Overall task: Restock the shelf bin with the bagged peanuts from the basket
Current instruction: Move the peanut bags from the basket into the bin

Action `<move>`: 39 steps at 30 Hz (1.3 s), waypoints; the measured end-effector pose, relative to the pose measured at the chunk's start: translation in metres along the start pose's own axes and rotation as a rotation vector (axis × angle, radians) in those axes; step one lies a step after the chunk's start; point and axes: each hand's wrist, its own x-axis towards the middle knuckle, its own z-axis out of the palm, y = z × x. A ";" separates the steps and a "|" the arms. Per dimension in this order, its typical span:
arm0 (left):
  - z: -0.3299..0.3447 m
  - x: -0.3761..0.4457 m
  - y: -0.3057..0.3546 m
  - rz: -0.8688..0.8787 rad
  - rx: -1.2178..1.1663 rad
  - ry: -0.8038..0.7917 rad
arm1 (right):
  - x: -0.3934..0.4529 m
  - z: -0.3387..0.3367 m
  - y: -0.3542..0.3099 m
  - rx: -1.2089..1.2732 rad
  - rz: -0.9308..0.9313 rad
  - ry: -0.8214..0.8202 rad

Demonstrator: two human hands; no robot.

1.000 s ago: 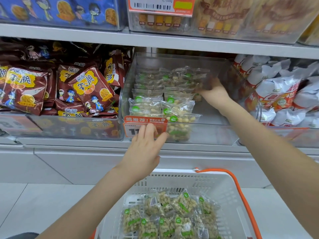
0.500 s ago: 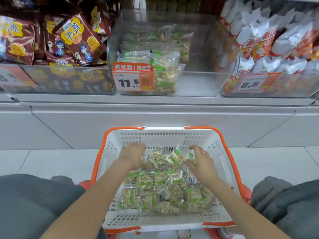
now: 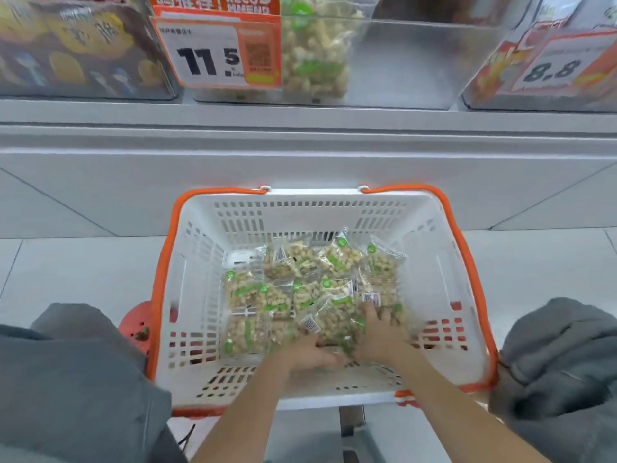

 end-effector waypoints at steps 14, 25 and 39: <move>-0.071 -0.048 0.024 0.230 -0.052 0.390 | -0.041 -0.081 -0.032 0.922 -0.055 -0.082; -0.162 -0.217 0.102 0.547 -0.412 0.519 | -0.138 -0.231 -0.067 0.800 -0.626 -0.009; -0.165 -0.217 0.125 0.614 -1.136 0.465 | -0.156 -0.235 -0.095 0.572 -0.752 0.531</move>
